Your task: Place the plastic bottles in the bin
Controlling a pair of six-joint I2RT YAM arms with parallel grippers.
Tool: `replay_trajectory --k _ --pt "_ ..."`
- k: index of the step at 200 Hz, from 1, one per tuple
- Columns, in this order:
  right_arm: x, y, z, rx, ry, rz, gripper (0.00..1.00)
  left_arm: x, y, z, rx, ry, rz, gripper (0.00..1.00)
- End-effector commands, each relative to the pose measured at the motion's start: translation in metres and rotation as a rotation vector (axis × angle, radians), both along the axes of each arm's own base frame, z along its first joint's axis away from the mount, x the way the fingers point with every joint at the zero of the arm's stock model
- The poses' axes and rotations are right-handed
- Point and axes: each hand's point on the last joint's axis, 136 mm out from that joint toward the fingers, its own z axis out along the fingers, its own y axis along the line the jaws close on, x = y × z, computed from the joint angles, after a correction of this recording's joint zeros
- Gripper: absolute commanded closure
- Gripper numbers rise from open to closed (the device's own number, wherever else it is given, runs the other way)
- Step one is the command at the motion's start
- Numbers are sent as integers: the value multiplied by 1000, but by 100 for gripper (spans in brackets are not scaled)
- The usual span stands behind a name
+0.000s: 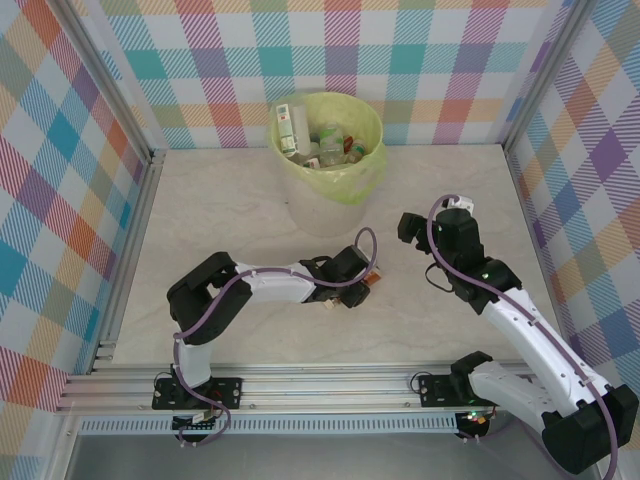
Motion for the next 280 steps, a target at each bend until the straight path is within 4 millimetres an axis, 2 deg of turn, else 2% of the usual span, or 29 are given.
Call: replay_trajectory --k 1,33,64,111,165,218,233,255,270,280 --pt "4 -1 6 -1 -33 -10 0 -11 -2 18 -34 -6 -32 59" --pt "4 0 6 5 -33 -10 0 -5 2 52 -100 -77 -12 59" --pt "4 0 5 11 -32 -11 0 5 8 99 -173 -150 21 59" --pt "4 0 3 18 -32 -12 0 15 21 191 -302 -325 12 59" --pt "5 4 3 31 -32 -3 0 25 47 313 -462 -537 -25 59" --pt "7 6 4 33 -33 7 0 66 74 396 -511 -668 51 60" --pt "6 5 6 27 -41 7 0 76 77 412 -479 -684 34 59" --pt "6 5 9 27 -48 8 0 98 80 425 -421 -734 26 59" --pt "6 5 10 28 -51 9 0 115 80 426 -399 -746 5 59" --pt "6 4 11 27 -54 9 0 123 77 414 -370 -706 -30 59"
